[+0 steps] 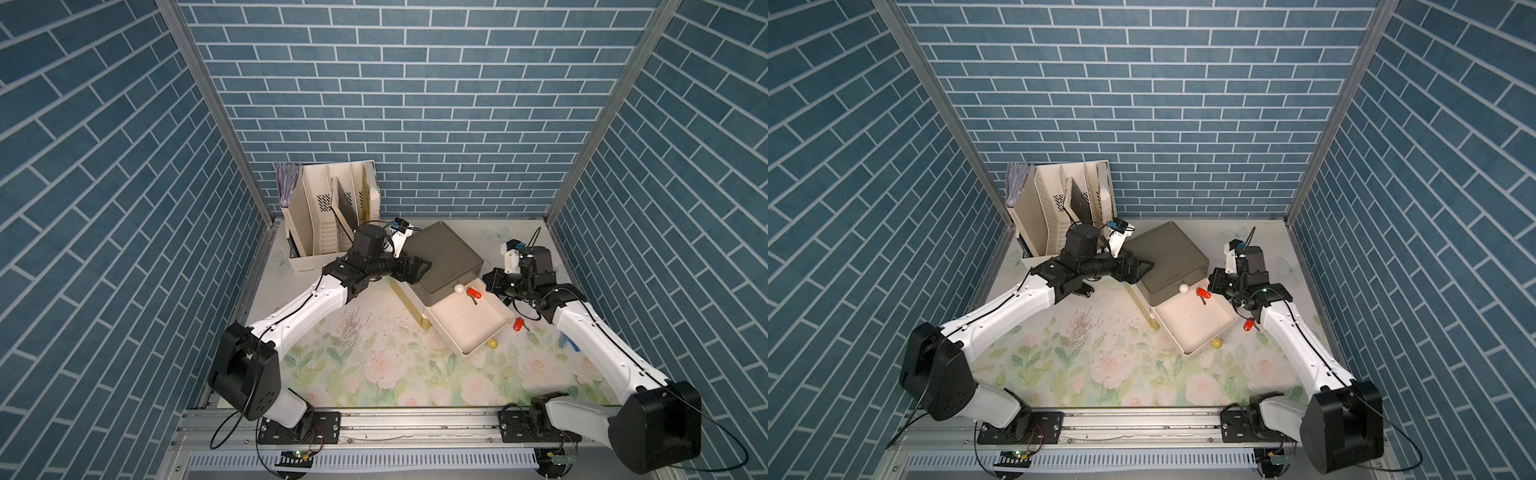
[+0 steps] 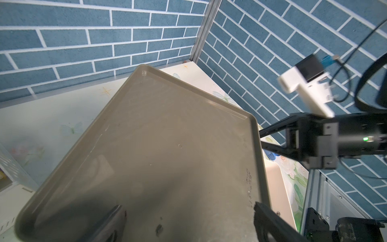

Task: Take the keys out of the drawer
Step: Place the key at the center of the board.

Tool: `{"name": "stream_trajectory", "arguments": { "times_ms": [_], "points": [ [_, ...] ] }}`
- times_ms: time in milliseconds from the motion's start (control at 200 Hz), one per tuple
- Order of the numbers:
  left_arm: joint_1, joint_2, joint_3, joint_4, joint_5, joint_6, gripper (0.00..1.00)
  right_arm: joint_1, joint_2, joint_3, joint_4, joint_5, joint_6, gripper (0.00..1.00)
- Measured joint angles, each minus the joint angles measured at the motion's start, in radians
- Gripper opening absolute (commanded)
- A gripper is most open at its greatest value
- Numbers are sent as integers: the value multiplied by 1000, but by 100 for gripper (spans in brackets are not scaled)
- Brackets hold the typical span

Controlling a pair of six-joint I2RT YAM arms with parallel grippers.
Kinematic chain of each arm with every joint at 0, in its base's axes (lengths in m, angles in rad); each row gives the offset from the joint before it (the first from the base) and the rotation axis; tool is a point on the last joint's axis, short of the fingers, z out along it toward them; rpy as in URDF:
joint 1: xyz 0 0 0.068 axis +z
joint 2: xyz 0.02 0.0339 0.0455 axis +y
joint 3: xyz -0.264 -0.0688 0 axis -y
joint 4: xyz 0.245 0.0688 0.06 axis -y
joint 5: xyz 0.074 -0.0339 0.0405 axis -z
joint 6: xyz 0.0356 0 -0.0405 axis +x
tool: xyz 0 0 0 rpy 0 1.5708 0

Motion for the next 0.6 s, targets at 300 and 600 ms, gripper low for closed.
{"name": "stream_trajectory", "arguments": {
  "times_ms": [300,600],
  "points": [
    [-11,68,101,-60,1,1,100,12,39,-65,84,21,64,0],
    [-23,155,201,-70,1,5,100,42,79,-80,128,49,90,0]
  ]
}}
